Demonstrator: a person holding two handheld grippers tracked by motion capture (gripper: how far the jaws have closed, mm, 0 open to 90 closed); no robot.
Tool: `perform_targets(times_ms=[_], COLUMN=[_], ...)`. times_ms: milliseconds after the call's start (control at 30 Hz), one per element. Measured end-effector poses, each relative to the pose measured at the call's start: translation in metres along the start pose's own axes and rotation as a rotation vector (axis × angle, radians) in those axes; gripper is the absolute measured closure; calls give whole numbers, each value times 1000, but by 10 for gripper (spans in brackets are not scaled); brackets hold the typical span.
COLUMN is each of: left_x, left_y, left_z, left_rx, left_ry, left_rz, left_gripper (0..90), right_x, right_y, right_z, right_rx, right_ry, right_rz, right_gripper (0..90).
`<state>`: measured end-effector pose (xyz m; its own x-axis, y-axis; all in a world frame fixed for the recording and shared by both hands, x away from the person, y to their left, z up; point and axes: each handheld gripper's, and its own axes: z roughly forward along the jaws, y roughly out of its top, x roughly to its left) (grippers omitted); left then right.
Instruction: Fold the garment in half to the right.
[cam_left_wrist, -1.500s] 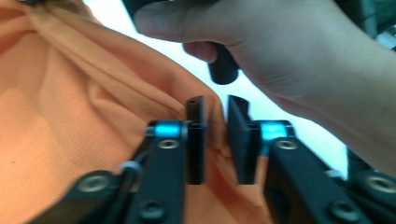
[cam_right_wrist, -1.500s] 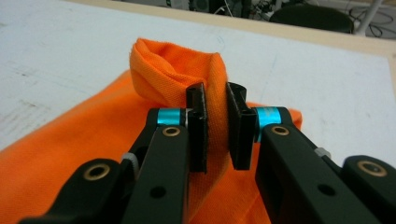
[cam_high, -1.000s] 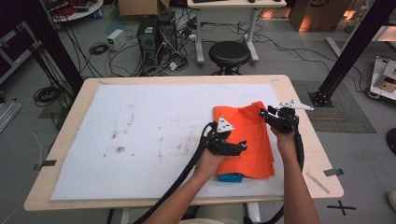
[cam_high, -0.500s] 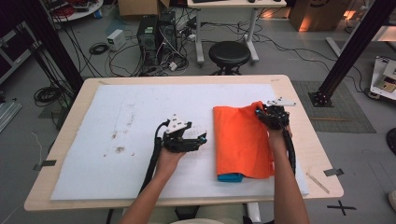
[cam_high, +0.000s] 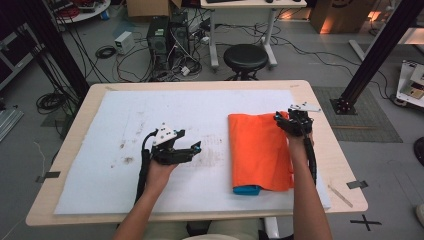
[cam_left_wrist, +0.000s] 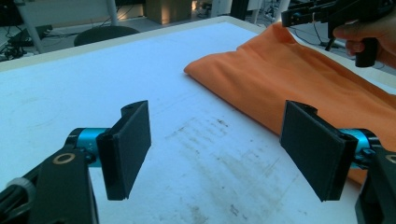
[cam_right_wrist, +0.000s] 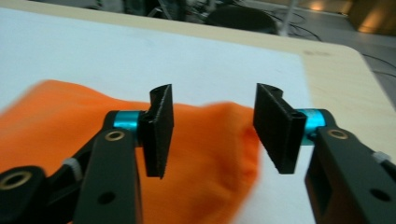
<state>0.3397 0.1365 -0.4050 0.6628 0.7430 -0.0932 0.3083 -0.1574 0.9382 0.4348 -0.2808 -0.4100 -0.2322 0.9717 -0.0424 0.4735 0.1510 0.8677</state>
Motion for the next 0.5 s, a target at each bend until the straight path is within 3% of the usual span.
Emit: perform_targets(times_ms=[100, 200, 300, 400, 500], left_x=[3, 6, 10, 12, 13], left_y=[-2, -5, -6, -6, -6], left_z=[-6, -10, -13, -16, -19], left_rx=[-4, -1, -2, 3, -3], left_ry=[0, -3, 1, 2, 3], left_rz=[-2, -9, -16, -11, -15], left_gripper=[249, 249, 250, 249, 250], right_x=[20, 48, 71, 86, 91], right_y=[7, 13, 17, 19, 15], right_z=[3, 13, 25, 36, 44], right_rx=[0, 66, 113, 174, 221], right_ry=[96, 180, 262, 257, 237], right_rz=[-50, -97, -63, -55, -54], right_gripper=[468, 468, 456, 491, 522])
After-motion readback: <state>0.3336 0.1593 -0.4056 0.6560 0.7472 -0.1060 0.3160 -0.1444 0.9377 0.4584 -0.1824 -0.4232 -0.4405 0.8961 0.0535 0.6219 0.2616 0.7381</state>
